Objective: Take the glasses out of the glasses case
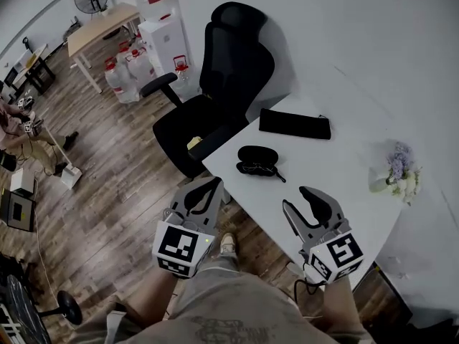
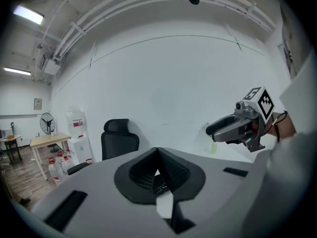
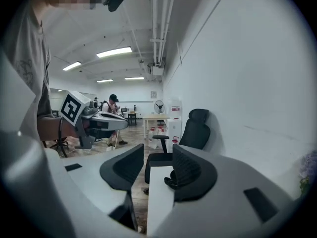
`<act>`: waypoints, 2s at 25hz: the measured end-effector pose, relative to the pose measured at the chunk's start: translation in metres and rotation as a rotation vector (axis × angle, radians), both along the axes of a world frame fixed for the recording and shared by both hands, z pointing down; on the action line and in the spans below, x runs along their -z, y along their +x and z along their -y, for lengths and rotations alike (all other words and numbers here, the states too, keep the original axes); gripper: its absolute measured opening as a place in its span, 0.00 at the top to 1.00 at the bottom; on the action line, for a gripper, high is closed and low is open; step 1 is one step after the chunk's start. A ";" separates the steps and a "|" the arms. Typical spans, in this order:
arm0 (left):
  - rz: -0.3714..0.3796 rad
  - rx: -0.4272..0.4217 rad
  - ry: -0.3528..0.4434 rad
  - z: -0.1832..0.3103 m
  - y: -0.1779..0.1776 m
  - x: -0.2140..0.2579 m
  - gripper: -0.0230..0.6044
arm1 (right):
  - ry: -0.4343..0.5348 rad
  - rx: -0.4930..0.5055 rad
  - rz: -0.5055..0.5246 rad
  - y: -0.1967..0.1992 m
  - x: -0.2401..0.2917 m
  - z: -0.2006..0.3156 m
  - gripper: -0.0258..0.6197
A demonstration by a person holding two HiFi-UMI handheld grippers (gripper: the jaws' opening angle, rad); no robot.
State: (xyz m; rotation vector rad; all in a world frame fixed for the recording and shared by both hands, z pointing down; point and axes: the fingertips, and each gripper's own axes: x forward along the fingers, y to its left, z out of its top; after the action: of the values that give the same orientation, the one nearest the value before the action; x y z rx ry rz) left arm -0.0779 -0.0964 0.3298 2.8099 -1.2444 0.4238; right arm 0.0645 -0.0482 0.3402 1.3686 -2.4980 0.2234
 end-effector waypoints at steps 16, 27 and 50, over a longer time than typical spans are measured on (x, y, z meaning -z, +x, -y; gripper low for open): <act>0.036 -0.049 -0.231 0.101 -0.003 -0.090 0.94 | -0.269 -0.014 -0.125 -0.001 -0.105 0.105 0.65; 0.073 -0.015 -0.369 0.117 0.016 -0.151 0.94 | -0.373 0.165 -0.260 -0.005 -0.190 0.154 0.66; 0.101 0.078 -0.510 0.138 0.020 -0.225 0.94 | -0.562 0.473 -0.521 -0.005 -0.339 0.185 0.69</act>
State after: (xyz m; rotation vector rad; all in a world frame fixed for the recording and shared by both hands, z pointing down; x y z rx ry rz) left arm -0.0577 -0.2348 0.5546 2.3279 -1.0676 0.7618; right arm 0.0594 -0.2329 0.6789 0.5096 -2.0162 0.3708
